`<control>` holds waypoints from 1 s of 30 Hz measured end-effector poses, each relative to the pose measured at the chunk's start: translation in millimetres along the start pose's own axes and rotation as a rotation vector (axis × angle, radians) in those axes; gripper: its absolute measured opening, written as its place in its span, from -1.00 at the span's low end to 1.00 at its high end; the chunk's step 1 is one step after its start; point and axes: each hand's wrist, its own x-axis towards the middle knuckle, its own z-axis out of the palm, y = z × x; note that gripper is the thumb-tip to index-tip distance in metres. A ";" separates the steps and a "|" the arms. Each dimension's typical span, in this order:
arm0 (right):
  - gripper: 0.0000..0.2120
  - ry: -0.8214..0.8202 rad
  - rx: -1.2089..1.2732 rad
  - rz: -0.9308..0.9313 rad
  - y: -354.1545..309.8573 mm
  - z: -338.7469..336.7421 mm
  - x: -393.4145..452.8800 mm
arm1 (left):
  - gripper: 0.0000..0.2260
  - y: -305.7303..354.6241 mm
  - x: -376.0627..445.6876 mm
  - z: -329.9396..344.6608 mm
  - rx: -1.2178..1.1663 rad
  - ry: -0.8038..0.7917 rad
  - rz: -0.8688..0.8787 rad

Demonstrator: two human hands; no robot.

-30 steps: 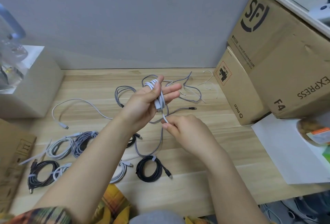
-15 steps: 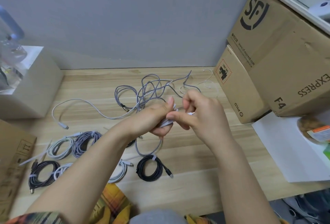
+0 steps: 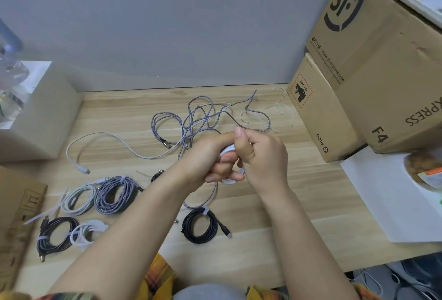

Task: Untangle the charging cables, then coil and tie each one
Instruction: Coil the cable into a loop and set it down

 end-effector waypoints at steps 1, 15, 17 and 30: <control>-0.39 0.009 -0.034 0.009 1.7 0.3 1.6 | -0.48 0.2 2.3 3.9 -0.005 0.060 -0.001; -0.53 -0.026 0.128 0.189 54.1 10.0 36.1 | -0.74 -35.2 56.2 -5.9 -0.147 -0.078 0.111; -0.53 -0.078 0.212 0.179 61.9 13.7 41.9 | -0.76 -36.0 61.8 -4.8 -0.054 -0.058 0.153; -0.78 -0.151 0.073 0.437 180.3 26.6 188.7 | -0.72 -48.4 107.2 -15.1 -0.077 0.263 0.053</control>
